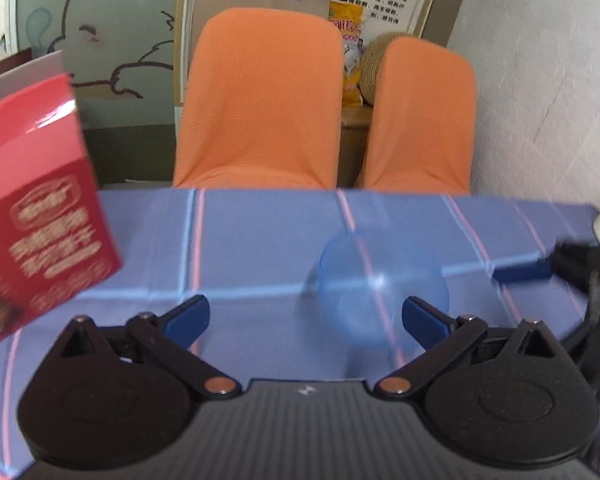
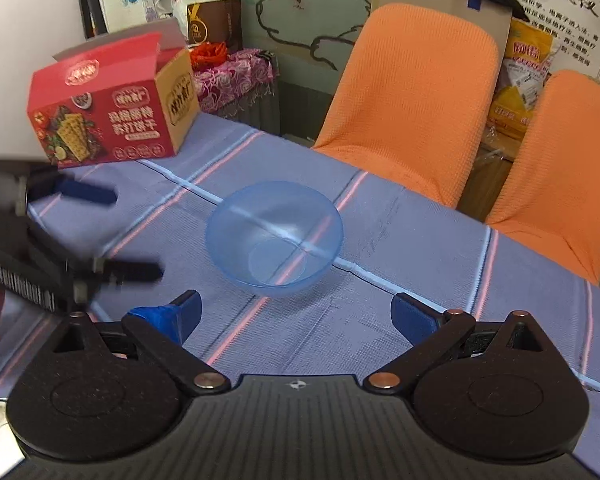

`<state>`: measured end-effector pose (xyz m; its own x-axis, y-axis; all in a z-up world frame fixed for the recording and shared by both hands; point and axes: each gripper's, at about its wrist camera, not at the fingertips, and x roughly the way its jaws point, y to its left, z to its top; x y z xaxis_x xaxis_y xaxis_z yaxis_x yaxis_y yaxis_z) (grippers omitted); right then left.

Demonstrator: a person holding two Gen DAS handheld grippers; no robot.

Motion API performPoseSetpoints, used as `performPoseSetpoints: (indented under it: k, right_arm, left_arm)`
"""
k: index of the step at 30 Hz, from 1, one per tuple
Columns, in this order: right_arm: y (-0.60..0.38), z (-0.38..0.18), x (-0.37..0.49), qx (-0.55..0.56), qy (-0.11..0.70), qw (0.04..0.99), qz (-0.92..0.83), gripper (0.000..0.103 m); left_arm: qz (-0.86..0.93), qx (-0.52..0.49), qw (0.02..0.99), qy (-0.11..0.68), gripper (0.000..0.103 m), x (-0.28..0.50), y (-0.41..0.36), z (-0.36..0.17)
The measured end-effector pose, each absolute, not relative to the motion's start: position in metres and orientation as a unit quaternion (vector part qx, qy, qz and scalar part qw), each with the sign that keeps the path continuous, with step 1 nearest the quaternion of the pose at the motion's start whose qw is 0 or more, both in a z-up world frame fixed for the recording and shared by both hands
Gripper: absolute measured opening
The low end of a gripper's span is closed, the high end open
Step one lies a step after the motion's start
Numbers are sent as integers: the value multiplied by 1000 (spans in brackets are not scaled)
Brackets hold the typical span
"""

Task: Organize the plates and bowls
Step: 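Move the left tool to the translucent blue plastic bowl, then grasp the blue bowl rim with the left tool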

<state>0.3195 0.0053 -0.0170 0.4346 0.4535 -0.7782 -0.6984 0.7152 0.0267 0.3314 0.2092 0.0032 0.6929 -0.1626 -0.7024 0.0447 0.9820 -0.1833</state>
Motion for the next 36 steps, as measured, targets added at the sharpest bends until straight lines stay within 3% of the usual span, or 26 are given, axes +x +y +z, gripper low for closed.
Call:
performPoseSetpoints:
  k: [6,15,18,20,23,25,36]
  right_arm:
    - [6,-35,338,-146,418,831,336,89]
    - [20,-42,339,-142,414,827,353,89]
    - [31,-45,343,-143,410,826,359,89]
    - [39,-50,345,-150,413,823,360,89]
    - [47,-56,348,-154,404,825,364,89]
    - [52,-56,344,-165,388,823,380,87]
    - [42,-33,307,-176,347,820,420,87]
  left_arm:
    - [-63,-68,908,409,102,385,187,-17]
    - [-50,-66,903,422,101,394,183,-42]
    - [-44,-61,903,424,95,401,184,-46]
    - [-40,-40,905,422,72,403,182,-45]
    - [-57,-22,903,425,46,404,178,-42]
    - [-73,-15,898,433,40,402,177,-39]
    - [-110,-31,895,432,38,357,172,-21]
